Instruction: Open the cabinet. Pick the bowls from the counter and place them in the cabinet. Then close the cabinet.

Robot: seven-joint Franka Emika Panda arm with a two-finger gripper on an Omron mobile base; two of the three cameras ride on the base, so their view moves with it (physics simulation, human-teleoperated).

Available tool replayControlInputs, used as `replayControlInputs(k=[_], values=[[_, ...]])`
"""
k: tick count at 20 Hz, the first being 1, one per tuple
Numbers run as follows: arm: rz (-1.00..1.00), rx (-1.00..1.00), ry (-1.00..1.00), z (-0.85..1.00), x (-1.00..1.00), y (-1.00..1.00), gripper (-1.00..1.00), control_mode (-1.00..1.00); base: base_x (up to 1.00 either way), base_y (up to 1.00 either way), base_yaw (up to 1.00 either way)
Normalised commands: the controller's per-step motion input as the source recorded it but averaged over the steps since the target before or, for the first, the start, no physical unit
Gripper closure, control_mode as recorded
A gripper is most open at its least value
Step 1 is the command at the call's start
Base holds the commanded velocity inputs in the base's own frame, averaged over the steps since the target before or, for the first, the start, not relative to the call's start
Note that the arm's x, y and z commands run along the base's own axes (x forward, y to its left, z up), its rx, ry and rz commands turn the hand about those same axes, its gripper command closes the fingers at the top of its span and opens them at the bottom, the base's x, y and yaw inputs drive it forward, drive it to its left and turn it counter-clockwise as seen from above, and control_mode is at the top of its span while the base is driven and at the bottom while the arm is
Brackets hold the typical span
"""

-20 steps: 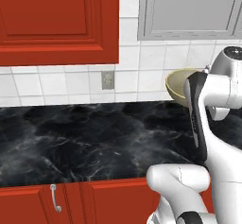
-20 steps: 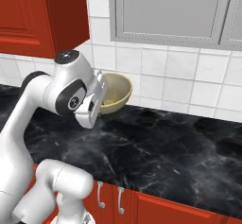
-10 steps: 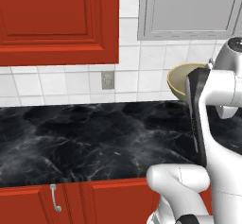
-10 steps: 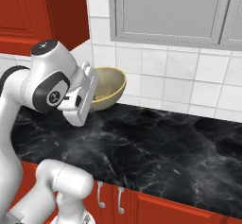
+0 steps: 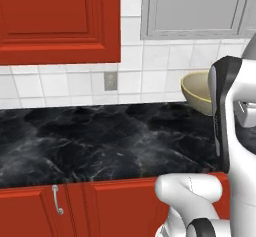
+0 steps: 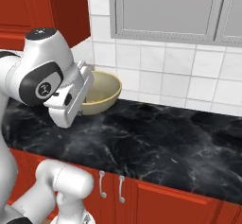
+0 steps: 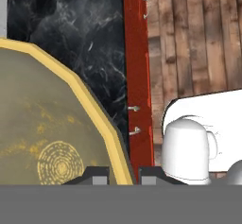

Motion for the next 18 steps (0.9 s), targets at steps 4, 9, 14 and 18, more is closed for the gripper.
replayControlInputs(k=[4, 9, 14, 18], values=[[0.00, 0.00, 0.00, 0.00, 0.00, 0.00, 1.00, 1.00, -0.49, -0.46, -0.07], [0.00, 0.00, 0.00, 0.00, 0.00, 0.00, 1.00, 1.00, -0.20, -0.45, -0.54], [0.00, 0.00, 0.00, 0.00, 0.00, 0.00, 1.00, 1.00, 0.00, 0.00, -1.00], [0.00, 0.00, 0.00, 0.00, 0.00, 0.00, 1.00, 1.00, 0.00, 0.00, -1.00]])
